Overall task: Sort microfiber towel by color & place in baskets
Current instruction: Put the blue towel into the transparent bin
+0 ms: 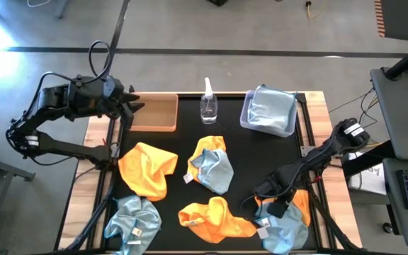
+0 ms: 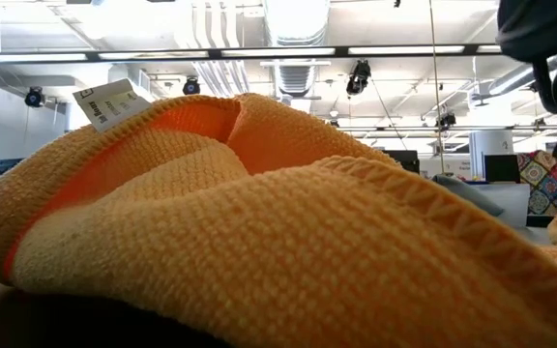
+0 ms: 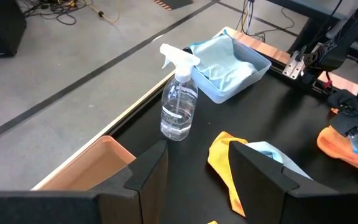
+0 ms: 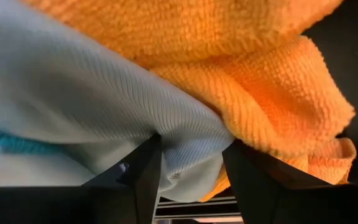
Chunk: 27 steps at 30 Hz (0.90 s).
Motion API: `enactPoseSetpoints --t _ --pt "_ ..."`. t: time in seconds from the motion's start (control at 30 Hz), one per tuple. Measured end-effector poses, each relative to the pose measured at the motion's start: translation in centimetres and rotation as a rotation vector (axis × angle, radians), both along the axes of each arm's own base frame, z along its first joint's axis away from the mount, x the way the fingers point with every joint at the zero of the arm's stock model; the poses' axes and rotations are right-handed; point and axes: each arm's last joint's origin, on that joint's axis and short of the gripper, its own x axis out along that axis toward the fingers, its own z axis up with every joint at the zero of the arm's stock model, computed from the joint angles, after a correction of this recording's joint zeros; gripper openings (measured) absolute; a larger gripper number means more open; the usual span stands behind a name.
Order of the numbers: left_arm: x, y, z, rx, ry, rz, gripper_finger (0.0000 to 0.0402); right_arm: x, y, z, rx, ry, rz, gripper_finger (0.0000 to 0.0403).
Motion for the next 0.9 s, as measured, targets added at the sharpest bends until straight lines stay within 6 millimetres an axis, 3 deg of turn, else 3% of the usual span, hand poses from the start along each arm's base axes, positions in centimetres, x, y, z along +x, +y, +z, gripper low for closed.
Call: enactPoseSetpoints --t 0.23,0.5,0.7,0.9 --pt "0.0 0.0 0.1 0.002 -0.009 0.0 0.0155 0.1 0.1 -0.4 -0.002 0.006 0.006 0.0104" --pt "0.1 0.0 0.1 0.002 -0.007 0.0 0.0155 0.1 0.0 0.4 0.017 -0.031 0.002 0.0016" --pt "0.1 0.0 0.1 0.002 -0.006 -0.001 0.0155 -0.1 0.0 1.2 0.037 -0.038 -0.036 0.001" --pt "0.1 0.0 0.1 0.002 -0.006 0.0 0.0155 -0.4 -0.1 3.2 0.103 -0.099 -0.081 0.0009"
